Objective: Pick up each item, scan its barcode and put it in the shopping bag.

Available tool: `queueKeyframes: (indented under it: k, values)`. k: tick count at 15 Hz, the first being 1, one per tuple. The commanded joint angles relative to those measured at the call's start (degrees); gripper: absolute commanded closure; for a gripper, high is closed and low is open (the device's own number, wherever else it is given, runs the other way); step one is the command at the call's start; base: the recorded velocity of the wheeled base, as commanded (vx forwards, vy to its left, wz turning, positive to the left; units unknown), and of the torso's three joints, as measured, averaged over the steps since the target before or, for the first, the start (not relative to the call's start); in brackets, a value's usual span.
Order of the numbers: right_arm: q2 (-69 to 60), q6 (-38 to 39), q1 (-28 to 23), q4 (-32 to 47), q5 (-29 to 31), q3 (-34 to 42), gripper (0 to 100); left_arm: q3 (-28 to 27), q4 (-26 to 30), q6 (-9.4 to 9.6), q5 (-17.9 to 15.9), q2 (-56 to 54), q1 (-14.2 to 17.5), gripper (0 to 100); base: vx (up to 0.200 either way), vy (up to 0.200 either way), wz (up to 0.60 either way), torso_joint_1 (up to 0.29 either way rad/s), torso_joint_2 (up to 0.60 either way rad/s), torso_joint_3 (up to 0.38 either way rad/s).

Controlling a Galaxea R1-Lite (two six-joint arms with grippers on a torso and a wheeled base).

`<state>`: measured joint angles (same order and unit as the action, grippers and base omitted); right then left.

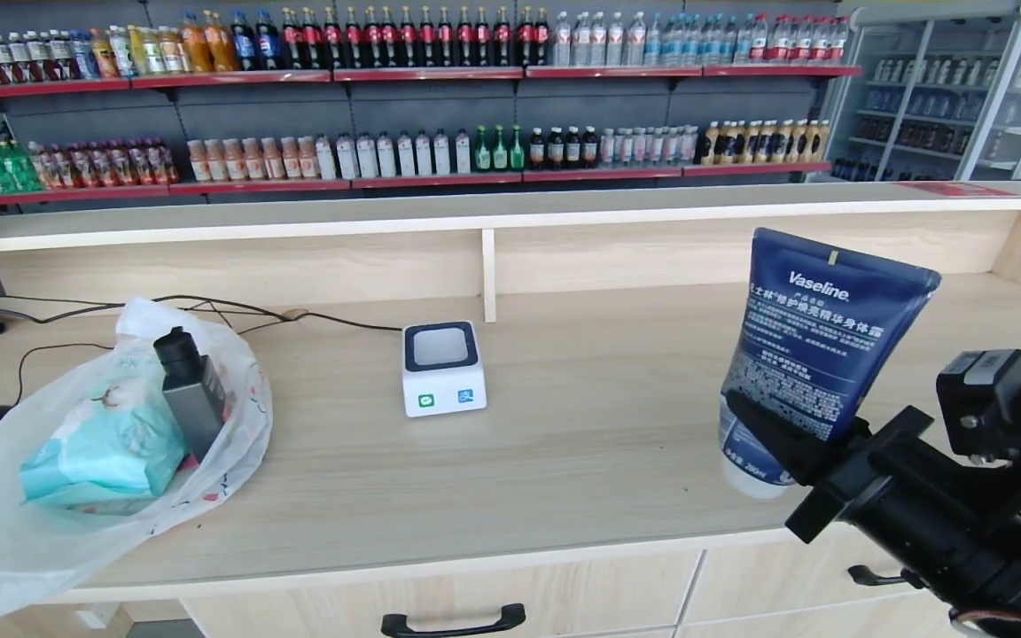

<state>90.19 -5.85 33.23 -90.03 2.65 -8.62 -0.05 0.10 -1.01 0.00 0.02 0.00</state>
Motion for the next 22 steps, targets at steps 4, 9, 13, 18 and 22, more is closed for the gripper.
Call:
queueKeyframes:
  k: [4, 9, 13, 18, 22]
  values:
    - [-2.3, 0.1, 0.0, 0.0, 0.1, 0.3, 100, 0.0, 0.0, -0.04, 0.0, 0.0, 0.0, 100, 0.0, 0.2, 0.0, 0.0, 0.0, 0.002]
    - [-2.4, 0.1, 0.0, 0.0, 0.1, 0.4, 100, 0.0, 0.0, -0.04, 0.0, 0.0, 0.0, 100, 0.0, 0.2, 0.0, 0.003, 0.01, 0.0]
    - [-2.2, 0.1, -0.4, 0.0, 0.0, -1.5, 100, 0.0, 0.0, -0.04, 0.0, 0.0, 0.0, 100, 0.0, 0.2, 0.0, 0.001, 0.0, 0.002]
    - [-2.1, 0.0, -1.4, 0.0, 0.0, -1.1, 100, 0.0, 0.0, -0.04, 0.0, 0.0, 0.0, 100, 0.0, 0.2, 0.0, 0.001, 0.0, 0.004]
    - [-2.0, 0.1, -1.9, 0.0, 0.0, -0.6, 100, 0.0, 0.0, 0.22, 0.0, 0.0, 0.0, 100, 0.0, 0.2, 0.0, 0.002, 0.0, 0.0]
